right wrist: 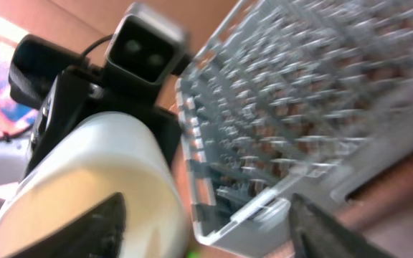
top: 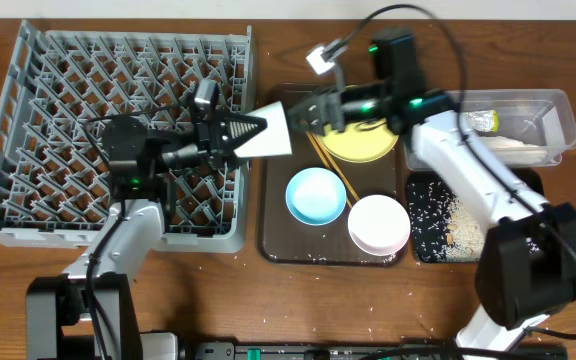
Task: Sort waste into correct bins and load items into the dishwasher
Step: 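Grasp the white cup with left gripper and release it from right, then lower the white cup with left gripper into the dish rack and release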
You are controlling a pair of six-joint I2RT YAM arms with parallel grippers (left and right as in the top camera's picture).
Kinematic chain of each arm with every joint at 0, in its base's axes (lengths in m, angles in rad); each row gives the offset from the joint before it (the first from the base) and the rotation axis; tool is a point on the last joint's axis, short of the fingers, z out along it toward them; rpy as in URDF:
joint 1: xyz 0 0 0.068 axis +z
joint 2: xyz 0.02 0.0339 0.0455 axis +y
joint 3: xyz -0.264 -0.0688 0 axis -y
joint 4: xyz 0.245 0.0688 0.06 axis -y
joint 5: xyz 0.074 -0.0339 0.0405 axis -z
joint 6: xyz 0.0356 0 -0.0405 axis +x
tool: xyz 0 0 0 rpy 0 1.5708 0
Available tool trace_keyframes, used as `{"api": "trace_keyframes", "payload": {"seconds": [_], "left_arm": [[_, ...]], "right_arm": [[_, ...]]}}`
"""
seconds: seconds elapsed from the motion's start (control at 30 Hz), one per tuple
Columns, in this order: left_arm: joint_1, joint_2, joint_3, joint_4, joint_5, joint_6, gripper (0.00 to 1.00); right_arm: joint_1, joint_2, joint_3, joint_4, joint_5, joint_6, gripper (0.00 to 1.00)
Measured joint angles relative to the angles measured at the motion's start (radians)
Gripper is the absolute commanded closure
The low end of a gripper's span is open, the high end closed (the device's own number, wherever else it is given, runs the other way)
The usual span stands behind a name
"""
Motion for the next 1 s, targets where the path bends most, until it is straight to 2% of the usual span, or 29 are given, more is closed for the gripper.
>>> {"api": "trace_keyframes", "payload": {"seconds": [0.13,0.27,0.47,0.7,0.83,1.0], "left_arm": [[0.056,0.000,0.000,-0.009,-0.010,0.064,0.72],[0.090,0.000,0.000,-0.025,-0.060,0.124,0.73],[0.105,0.000,0.003,-0.243,-0.224,0.238,0.74],[0.109,0.000,0.098,-0.764,-0.443,0.475,0.74],[0.108,-0.003,0.262,-1.123,-0.535,0.648,0.73],[0.068,-0.031,0.518,-1.616,-0.758,0.906,0.73]], "right_arm": [[-0.131,0.000,0.000,-0.112,0.067,-0.043,0.07],[-0.179,0.000,0.000,-0.227,0.165,-0.103,0.04],[-0.155,0.000,0.000,-0.265,0.277,-0.159,0.01],[-0.118,-0.002,0.000,-0.289,0.385,-0.185,0.01],[-0.103,-0.007,0.000,-0.303,0.444,-0.190,0.01],[-0.088,-0.022,0.000,-0.326,0.500,-0.204,0.01]]}}
